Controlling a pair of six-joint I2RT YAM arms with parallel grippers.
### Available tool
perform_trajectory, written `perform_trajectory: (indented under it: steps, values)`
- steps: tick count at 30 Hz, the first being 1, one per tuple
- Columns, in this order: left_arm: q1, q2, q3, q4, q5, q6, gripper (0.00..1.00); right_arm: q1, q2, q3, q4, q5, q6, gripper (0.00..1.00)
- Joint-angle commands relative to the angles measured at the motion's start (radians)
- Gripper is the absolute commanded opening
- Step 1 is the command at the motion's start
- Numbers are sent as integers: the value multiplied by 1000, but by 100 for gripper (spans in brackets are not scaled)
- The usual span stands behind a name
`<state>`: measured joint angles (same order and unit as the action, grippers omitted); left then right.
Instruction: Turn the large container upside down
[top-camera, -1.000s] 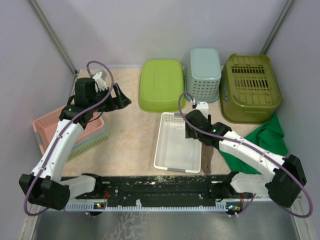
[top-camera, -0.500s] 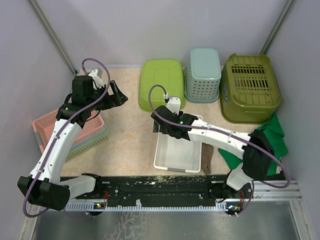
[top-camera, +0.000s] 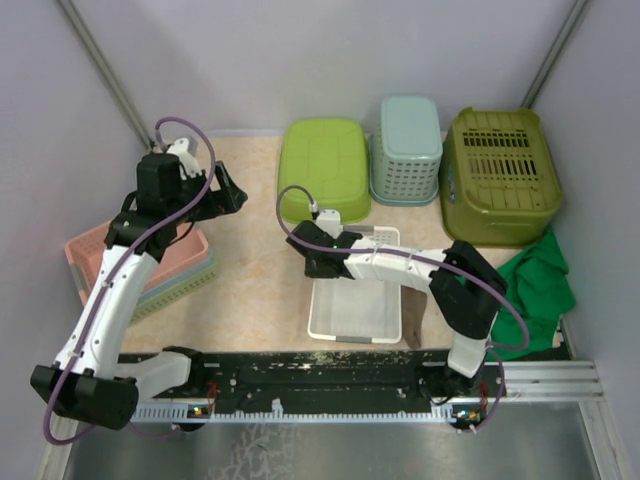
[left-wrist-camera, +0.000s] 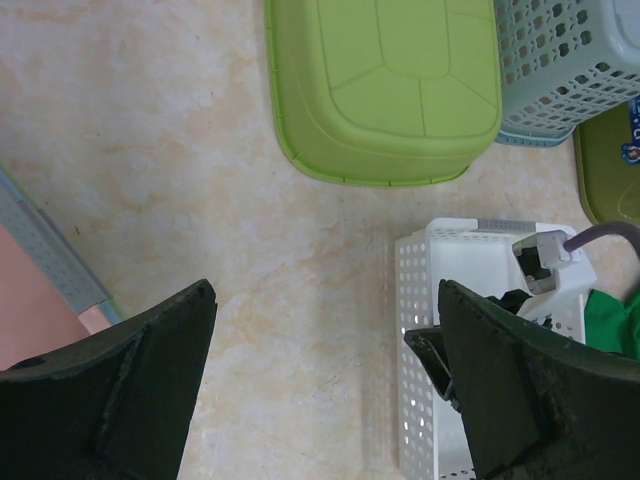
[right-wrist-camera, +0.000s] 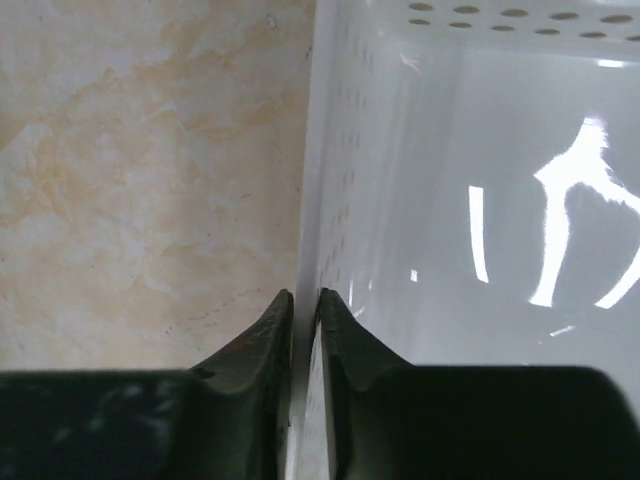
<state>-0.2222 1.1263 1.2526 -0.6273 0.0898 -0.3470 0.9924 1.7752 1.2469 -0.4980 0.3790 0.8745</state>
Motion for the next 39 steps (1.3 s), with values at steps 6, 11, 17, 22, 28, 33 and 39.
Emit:
perform_trajectory:
  steps: [6, 11, 17, 22, 28, 33, 39]
  values:
    - [6, -9, 8, 9, 19, 9, 96, 2, -148, 70, -2, -50, -3, 0]
    - [7, 26, 81, 12, 73, -1, 96, 2, -286, 94, -17, -56, -7, 0]
    - [17, 72, 215, -52, 45, -18, 96, 2, -342, 94, 124, -162, 11, 0]
    - [35, 71, 300, -86, -24, -53, 96, 2, -328, 34, 358, -302, 62, 0]
    - [43, 56, 331, -77, -29, -60, 96, -10, -323, -115, 735, -483, 175, 0]
    - [43, 46, 288, -58, 3, -70, 96, -86, -342, -383, 1189, -610, 356, 0]
    - [43, 54, 265, -36, 41, -73, 96, -143, -339, -611, 1530, -617, 515, 0]
